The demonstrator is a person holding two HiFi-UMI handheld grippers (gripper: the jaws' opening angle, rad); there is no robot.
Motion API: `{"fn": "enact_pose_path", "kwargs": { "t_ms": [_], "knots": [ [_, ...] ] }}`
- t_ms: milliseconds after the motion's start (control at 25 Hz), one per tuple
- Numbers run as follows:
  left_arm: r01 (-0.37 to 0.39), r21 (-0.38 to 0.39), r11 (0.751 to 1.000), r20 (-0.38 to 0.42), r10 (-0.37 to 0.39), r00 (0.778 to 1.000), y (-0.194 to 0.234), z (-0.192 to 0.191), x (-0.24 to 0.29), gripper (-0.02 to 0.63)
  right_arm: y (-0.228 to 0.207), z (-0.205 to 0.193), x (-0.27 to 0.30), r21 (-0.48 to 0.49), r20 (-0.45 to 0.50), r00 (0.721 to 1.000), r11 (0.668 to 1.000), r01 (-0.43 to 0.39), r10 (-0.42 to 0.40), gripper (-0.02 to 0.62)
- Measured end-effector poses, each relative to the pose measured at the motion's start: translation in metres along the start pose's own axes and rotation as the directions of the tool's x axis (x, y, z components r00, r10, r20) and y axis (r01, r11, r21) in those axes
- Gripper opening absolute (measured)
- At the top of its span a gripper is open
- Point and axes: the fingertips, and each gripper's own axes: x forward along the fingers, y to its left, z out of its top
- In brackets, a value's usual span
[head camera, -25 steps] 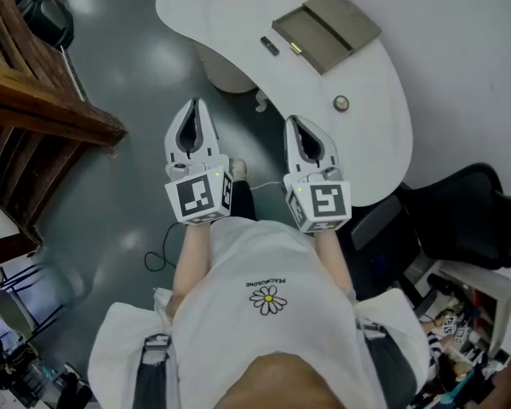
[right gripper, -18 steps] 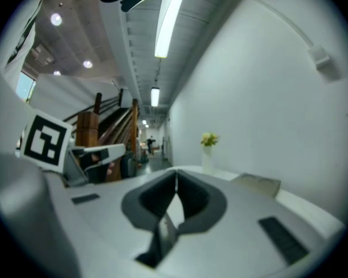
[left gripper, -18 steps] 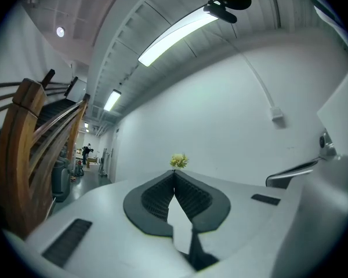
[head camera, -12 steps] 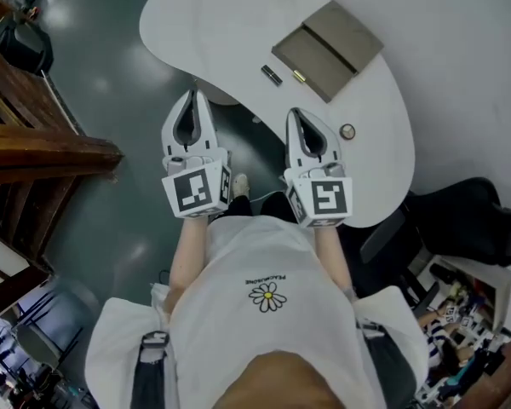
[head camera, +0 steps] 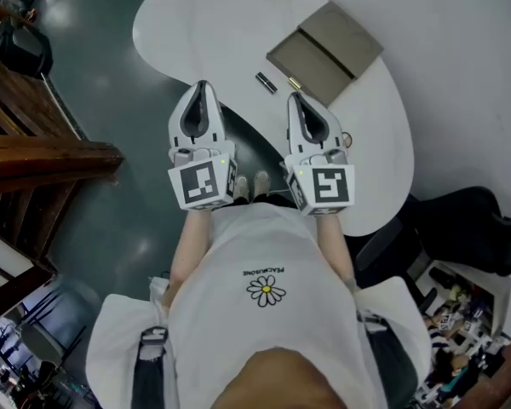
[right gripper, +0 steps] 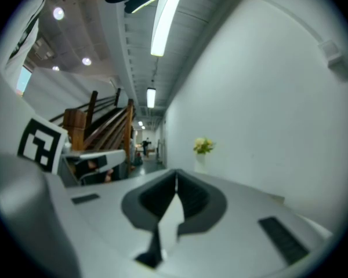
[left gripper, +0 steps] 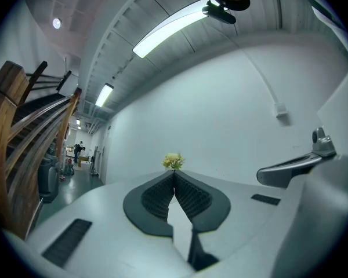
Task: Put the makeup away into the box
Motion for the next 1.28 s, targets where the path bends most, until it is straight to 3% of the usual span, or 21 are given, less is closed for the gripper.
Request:
{"fn": "enact_pose_path", "kwargs": {
  "t_ms": [240, 480, 760, 1080, 1280],
  "knots": [
    [0.024, 0.041, 0.999, -0.009, -0.023, 1.0, -0.023, -0.006, 0.021, 0.02, -0.029, -0.011, -0.001, 0.055, 0.013, 0.999, 0.998, 0.03, -0.031, 0.031],
    [0.118, 0.027, 0.993, -0.041, -0.117, 0.992, -0.041, -0.023, 0.042, 0.02, -0.04, -0.016, 0.005, 0.076, 0.003, 0.997, 0.994, 0.073, -0.074, 0.029],
    [0.23, 0.035, 0.972, -0.015, -0.23, 0.973, -0.061, -0.011, 0.082, 0.02, -0.061, -0.007, 0.018, 0.091, 0.009, 0.986, 0.982, 0.163, -0.165, 0.029],
    [0.254, 0.018, 0.967, -0.038, -0.253, 0.967, -0.054, -0.017, 0.106, 0.021, -0.069, -0.006, 0.03, 0.085, 0.0, 0.979, 0.976, 0.203, -0.203, 0.029],
    [0.318, 0.01, 0.948, -0.099, -0.315, 0.944, -0.065, -0.034, 0.114, 0.045, -0.074, -0.011, 0.03, 0.09, -0.018, 0.974, 0.97, 0.226, -0.226, 0.029]
  ]
}}
